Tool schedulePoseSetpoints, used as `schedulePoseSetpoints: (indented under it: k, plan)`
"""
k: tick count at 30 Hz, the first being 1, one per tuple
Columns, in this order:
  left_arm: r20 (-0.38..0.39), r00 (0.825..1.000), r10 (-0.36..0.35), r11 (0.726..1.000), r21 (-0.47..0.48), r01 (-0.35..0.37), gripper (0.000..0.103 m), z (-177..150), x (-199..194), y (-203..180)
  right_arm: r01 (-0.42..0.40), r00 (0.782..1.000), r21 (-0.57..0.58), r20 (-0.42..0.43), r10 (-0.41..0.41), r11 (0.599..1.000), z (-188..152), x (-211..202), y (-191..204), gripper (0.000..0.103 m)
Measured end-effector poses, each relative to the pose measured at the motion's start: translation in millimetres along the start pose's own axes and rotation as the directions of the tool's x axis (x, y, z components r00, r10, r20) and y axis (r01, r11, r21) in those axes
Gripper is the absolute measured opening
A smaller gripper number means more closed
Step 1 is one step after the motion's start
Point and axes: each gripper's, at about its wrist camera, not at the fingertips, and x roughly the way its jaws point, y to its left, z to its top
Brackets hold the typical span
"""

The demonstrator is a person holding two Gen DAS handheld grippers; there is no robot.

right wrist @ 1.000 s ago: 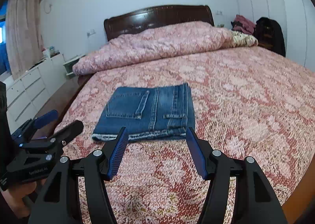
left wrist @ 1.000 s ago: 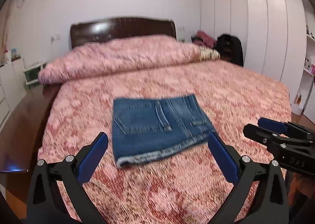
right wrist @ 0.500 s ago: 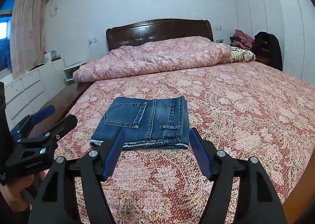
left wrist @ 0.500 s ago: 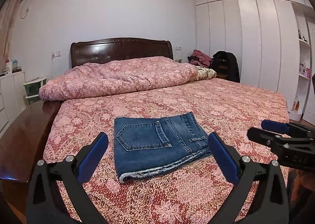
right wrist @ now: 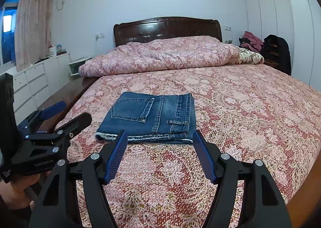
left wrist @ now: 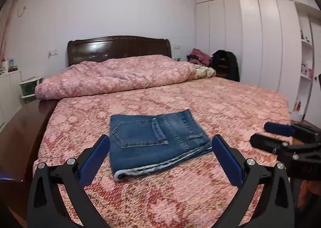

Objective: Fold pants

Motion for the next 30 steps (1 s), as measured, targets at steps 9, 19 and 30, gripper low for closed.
schedulePoseSetpoints:
  k: [9, 19, 30]
  plan:
    - [0.062, 0.998, -0.032, 0.998, 0.063, 0.029, 0.101, 12.4, -11.1, -18.1, 0.018, 0.998, 0.007, 0.061, -0.018, 1.0, 5.4, -18.2, -1.3, 0.067]
    - [0.078, 0.996, -0.034, 0.998, 0.06, 0.03, 0.101, 16.4, -17.5, -21.0, 0.015, 0.997, 0.021, 0.073, -0.017, 1.0, 7.1, -20.3, -3.3, 0.067]
    - [0.067, 0.997, -0.035, 0.999, 0.044, 0.032, 0.101, 14.9, -15.4, -16.7, 0.012, 0.998, 0.023, 0.06, -0.013, 1.0, 4.7, -17.7, -1.4, 0.067]
